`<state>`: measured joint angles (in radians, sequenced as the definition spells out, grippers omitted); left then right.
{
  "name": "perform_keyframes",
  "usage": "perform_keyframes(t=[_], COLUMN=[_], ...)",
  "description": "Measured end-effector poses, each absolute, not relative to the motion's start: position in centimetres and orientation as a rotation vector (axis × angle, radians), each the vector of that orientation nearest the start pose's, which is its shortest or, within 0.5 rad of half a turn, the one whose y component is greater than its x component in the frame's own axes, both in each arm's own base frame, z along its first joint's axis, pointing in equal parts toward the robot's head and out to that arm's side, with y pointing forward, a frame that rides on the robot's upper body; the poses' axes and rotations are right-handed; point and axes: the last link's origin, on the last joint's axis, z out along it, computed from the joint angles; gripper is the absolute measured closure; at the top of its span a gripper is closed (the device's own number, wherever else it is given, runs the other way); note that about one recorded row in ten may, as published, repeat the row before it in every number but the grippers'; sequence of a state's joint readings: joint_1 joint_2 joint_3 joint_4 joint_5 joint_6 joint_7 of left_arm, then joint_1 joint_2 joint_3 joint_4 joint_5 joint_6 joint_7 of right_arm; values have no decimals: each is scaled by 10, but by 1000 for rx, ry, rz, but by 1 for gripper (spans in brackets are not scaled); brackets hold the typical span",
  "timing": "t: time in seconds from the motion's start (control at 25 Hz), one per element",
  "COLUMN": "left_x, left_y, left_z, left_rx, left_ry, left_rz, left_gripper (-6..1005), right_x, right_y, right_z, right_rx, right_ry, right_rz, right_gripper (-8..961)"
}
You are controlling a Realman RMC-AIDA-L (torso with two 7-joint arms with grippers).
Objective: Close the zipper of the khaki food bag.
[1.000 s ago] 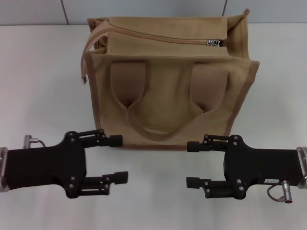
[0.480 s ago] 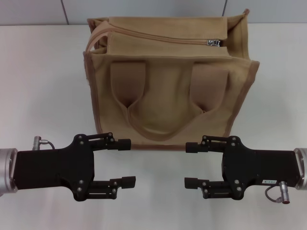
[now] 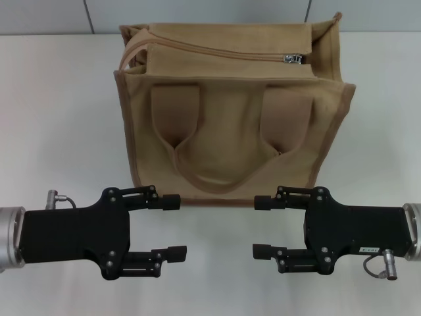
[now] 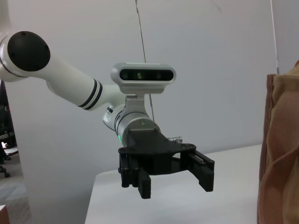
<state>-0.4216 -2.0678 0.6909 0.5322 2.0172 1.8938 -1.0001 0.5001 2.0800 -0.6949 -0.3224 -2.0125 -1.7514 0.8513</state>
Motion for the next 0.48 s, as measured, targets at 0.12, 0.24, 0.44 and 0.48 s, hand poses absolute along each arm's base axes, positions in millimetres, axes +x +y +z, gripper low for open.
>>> perform_keyframes(t=[0.12,0.24,0.44,0.48], left_x=[-273,-273,-273,-273], left_y=[248,248,248,248], left_z=[-10,-10,-10,-10], left_rx=[-2924,-2924,-2924,-2924], left_ry=[-264,-264,-264,-264], left_rz=[-985,-985,-985,-985], left_gripper=[251,251,251,251], right_x=[262,262,262,262], right_y=[256,256,256,256], right_z=[-50,-50,-50,-50], right_rx=[-2896,-2896,-2897,-2897], right_ry=[232,231,230,230], right_rz=[1004,1004,1005,1005], right_gripper=[232,232,232,232])
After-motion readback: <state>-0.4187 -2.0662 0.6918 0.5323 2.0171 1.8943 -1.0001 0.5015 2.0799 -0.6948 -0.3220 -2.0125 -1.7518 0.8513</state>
